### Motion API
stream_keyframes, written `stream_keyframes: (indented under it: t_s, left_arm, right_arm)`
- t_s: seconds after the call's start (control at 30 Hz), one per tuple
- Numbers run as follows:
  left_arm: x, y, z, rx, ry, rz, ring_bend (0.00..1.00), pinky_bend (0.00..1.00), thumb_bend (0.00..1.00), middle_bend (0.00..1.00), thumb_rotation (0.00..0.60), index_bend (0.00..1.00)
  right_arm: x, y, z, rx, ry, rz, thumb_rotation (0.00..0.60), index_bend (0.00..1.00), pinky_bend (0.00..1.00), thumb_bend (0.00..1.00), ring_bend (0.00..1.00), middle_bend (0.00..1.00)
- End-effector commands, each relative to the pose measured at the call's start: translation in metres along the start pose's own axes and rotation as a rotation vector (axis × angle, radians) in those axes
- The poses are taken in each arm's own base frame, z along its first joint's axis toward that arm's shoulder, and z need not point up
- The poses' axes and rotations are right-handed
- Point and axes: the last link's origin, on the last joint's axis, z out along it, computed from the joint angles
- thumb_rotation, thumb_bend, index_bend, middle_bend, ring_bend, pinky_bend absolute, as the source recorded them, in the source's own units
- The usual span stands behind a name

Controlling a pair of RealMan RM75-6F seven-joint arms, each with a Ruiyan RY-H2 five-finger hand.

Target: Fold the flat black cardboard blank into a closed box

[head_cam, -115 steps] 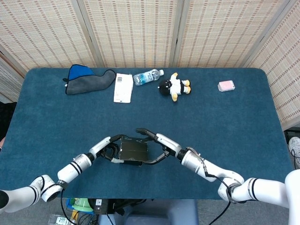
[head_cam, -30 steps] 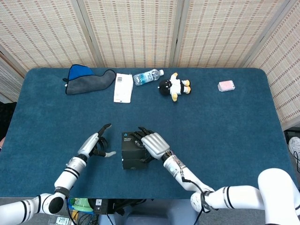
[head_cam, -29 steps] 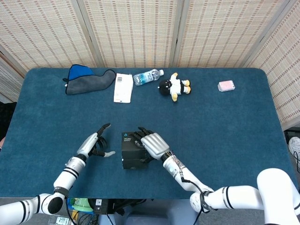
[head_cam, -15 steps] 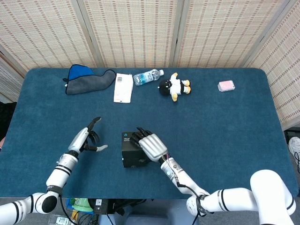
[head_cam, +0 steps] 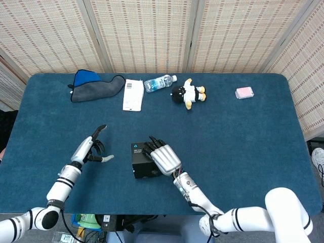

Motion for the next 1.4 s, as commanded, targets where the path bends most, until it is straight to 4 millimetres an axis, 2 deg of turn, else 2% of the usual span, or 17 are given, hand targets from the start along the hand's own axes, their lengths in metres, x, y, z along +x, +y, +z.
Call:
stream_keyframes:
  t_s: [0.03,0.43,1.4]
  left_arm:
    - [0.001,-0.001,-0.001,0.001,-0.001,-0.004,0.51,0.56,0.14,0.0,0.6,0.0]
    - [0.001,-0.002,-0.002,-0.003,-0.016,-0.023,0.51,0.55,0.14,0.0,0.6,0.0]
    - [0.003,0.0,0.001,-0.023,-0.045,-0.077,0.51,0.54,0.14,0.0,0.6,0.0]
  right_arm:
    - [-0.004,0.001,-0.001,-0.006,0.005,-0.012,0.6,0.27,0.17,0.15,0.07,0.17]
    - [-0.016,0.001,-0.002,-0.012,0.061,-0.041,0.6,0.36,0.17,0.14,0.07,0.19]
    - [-0.035,0.004,0.008,0.018,0.247,-0.279,0.6,0.36,0.17,0.12,0.07,0.19]
